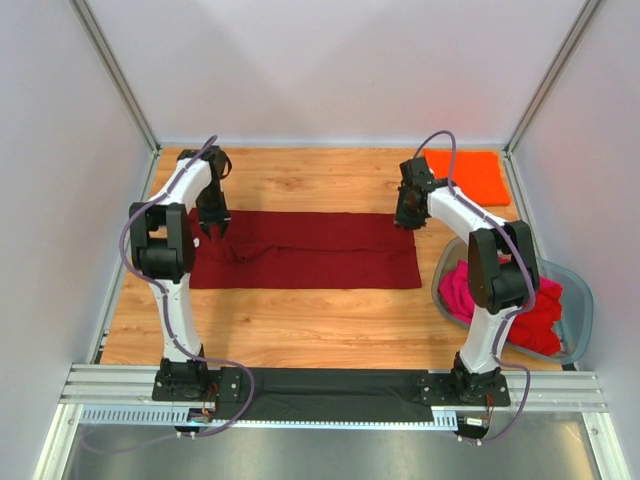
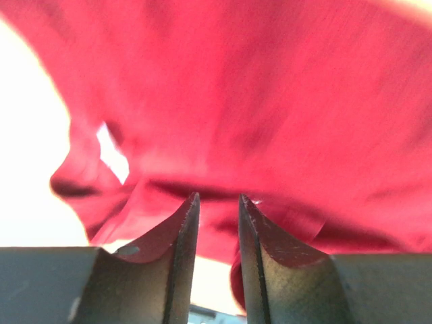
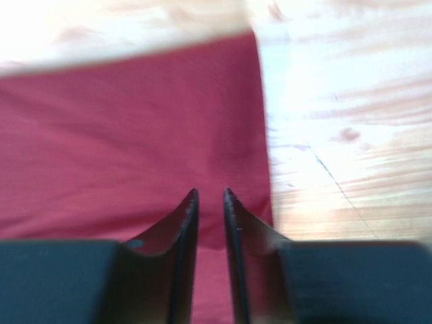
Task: Fold and stack the t-shirts
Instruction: Fold the tshirt
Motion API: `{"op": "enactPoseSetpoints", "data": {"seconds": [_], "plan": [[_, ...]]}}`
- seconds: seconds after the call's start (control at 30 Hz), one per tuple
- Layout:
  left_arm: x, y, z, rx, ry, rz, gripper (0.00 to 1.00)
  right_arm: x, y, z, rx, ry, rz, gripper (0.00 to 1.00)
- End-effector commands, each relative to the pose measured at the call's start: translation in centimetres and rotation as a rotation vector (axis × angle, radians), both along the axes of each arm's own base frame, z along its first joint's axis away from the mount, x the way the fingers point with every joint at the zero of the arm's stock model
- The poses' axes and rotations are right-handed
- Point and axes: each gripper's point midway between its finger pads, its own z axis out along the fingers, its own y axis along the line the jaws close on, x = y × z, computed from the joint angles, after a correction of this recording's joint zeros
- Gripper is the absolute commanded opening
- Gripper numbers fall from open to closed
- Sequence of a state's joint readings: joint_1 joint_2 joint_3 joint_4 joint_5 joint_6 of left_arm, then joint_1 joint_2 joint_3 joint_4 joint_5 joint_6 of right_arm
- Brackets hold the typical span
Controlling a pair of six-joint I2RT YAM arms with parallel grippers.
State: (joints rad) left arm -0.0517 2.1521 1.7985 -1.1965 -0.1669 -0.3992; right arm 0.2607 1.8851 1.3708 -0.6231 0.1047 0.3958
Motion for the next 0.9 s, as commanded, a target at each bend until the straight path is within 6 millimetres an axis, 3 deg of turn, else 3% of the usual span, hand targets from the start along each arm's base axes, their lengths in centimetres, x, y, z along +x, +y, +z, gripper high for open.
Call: {"op": "enactPoseSetpoints", "data": {"seconds": [0.0,0.03,0.1,0.13,0.2,0.3,0.37,0.4,0.5,0.6,0.87], "plan": [[-2.3,1.1,4.3,0.013,-0.059,-0.003,0.38,0.3,4.7,5.0,0.156,-0.045,0.068,0.28],[-2.2,0.5,4.9,-0.038,-0.101,0.000,0.41,0.0,6.1,5.4,0.204,-0.031,0.081,0.31],[-2.8,0.3,4.3,-0.081,-0.096,0.030,0.43,0.0,9.3,6.6,0.282,-0.024,0.072,0.34],[-2.7,0.7,3.9,-0.122,-0.098,0.076,0.43,0.0,10.5,6.1,0.303,-0.003,0.072,0.39],[-2.7,1.6,3.3,-0.160,-0.087,0.136,0.43,0.1,13.5,7.1,0.379,0.007,0.053,0.43],[-1.6,1.7,2.4,-0.259,-0.099,0.220,0.43,-1.0,19.3,6.7,0.440,0.066,0.076,0.44],[-1.0,2.6,1.7,-0.258,-0.095,0.283,0.42,-1.5,22.0,5.5,0.470,0.115,0.087,0.43],[-0.6,3.8,1.5,-0.250,-0.105,0.321,0.42,-2.1,24.1,6.5,0.502,0.128,0.088,0.43],[0.2,5.2,1.6,-0.268,-0.139,0.375,0.42,-3.2,27.7,5.5,0.541,0.181,0.086,0.43],[1.7,4.8,1.8,-0.317,-0.186,0.354,0.42,-4.0,31.4,5.4,0.619,0.202,0.080,0.44],[2.4,4.4,0.8,-0.343,-0.196,0.343,0.42,-6.9,36.2,3.2,0.679,0.265,0.039,0.50]]}}
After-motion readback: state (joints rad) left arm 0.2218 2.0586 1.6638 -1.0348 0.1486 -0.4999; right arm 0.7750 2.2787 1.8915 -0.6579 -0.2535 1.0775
